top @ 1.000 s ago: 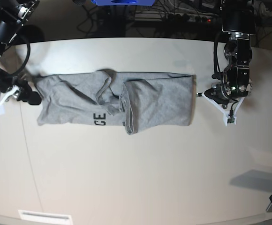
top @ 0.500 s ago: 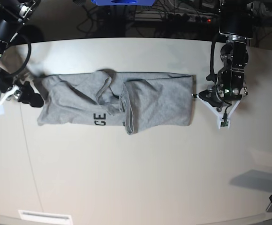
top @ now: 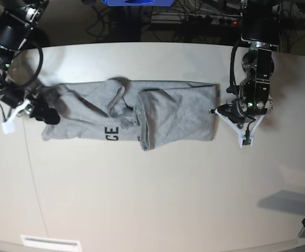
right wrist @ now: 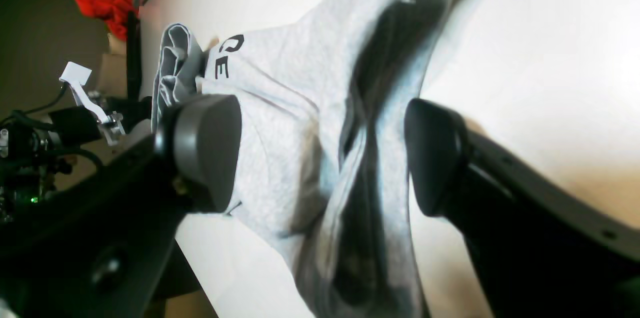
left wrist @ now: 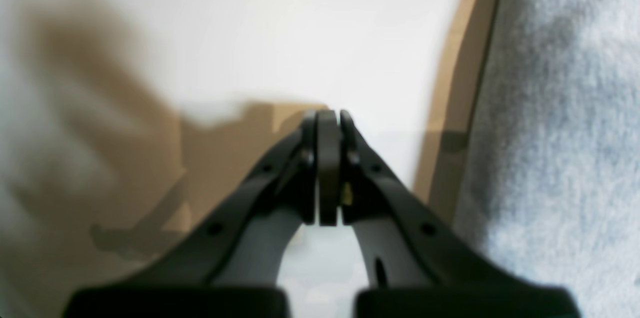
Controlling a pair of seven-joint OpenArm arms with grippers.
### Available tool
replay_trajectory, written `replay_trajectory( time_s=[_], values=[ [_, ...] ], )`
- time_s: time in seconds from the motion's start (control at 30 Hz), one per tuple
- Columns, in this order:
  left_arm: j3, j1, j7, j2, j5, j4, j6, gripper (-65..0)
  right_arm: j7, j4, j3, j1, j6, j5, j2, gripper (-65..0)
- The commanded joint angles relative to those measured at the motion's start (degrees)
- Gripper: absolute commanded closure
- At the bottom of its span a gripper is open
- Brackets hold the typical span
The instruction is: Fold the T-shirt properly
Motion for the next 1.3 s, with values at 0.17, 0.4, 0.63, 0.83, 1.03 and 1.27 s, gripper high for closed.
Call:
replay_trajectory(
  time_s=[0.17, 0.4, 0.63, 0.83, 1.03, 1.27],
  values=[
    [0.4, 0.0, 1.7, 0.3, -3.1, 0.1, -0.7, 0.0, -4.2, -0.6, -4.8, -1.6, -1.6, -6.3, -0.4, -45.1],
    [0.4, 0.0, 1.6, 0.3, -3.1, 0.0, -0.7, 0.0, -4.1, 8.5, -3.3, -3.2, -13.3, -6.2, -0.5, -42.2],
    [0.4, 0.0, 1.6, 0.2, -3.0, 0.0, -0.7, 0.0, -4.1, 12.6, -2.6, -3.3, -21.0, -6.3, -0.5, -42.2],
    [0.4, 0.0, 1.6, 0.2, -3.0, 0.0, -0.7, 0.0, -4.2, 16.3, -5.4, -3.3, -24.6, -6.3, -0.7, -42.2],
    [0.4, 0.0, 1.6, 0.2, -3.3, 0.0, -0.7, 0.0, -4.2, 16.2, -6.4, -3.3, -24.7, -6.2, -1.6, -41.9],
    [0.4, -0.1, 1.6, 1.0, -3.5, 0.0, -0.7, 0.0, -4.2, 15.9, -6.4, -3.3, -24.7, -6.3, -2.0, -41.2]
  ],
)
